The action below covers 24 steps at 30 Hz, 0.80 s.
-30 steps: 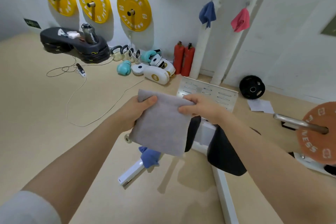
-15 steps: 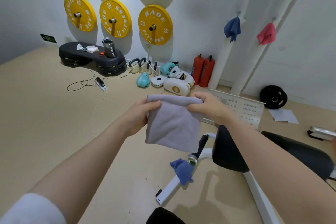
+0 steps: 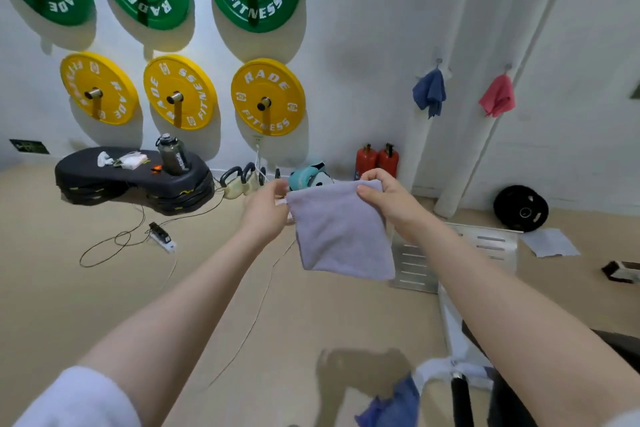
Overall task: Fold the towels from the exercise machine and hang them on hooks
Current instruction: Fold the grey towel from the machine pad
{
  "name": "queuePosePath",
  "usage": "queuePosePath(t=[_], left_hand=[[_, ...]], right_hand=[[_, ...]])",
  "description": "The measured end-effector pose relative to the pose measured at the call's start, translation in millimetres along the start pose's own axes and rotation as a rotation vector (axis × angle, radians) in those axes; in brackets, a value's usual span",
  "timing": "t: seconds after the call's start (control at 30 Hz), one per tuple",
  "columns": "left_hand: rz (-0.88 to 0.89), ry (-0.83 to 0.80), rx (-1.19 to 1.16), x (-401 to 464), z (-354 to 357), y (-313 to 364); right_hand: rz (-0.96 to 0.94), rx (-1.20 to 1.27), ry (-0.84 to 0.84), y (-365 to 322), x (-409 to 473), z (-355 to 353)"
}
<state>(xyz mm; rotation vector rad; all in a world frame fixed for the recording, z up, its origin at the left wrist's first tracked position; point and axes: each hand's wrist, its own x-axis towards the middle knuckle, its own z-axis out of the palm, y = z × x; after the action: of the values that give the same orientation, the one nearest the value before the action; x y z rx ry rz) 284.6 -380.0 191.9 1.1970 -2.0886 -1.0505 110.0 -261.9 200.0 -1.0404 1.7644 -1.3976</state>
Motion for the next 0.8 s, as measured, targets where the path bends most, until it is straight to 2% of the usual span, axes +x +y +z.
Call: queuePosePath(t=[0.23, 0.37, 0.43, 0.5, 0.6, 0.73, 0.8], left_hand=[[0.471, -0.303, -0.002, 152, 30, 93], [0.556, -0.485, -0.094, 221, 58, 128], [0.614, -0.537, -0.103, 252, 71, 142], [0.651, -0.552, -0.099, 288, 87, 154], [0.636, -0.574, -0.126, 335, 108, 165], [0.604, -0.634, -0.213, 429, 143, 191], [0.633, -0.654, -0.213, 480, 156, 216]], right_hand=[[-0.016, -0.116, 0.193, -48, 130, -30], [0.004, -0.034, 0.404, -54, 180, -57], [0.013, 0.129, 0.451, -53, 203, -73], [-0.018, 0.261, 0.422, -53, 230, -91], [-0.054, 0.335, 0.336, -53, 264, -120], [-0.125, 0.254, 0.313, -50, 346, -170], [-0.137, 0.159, 0.354, -53, 394, -197]])
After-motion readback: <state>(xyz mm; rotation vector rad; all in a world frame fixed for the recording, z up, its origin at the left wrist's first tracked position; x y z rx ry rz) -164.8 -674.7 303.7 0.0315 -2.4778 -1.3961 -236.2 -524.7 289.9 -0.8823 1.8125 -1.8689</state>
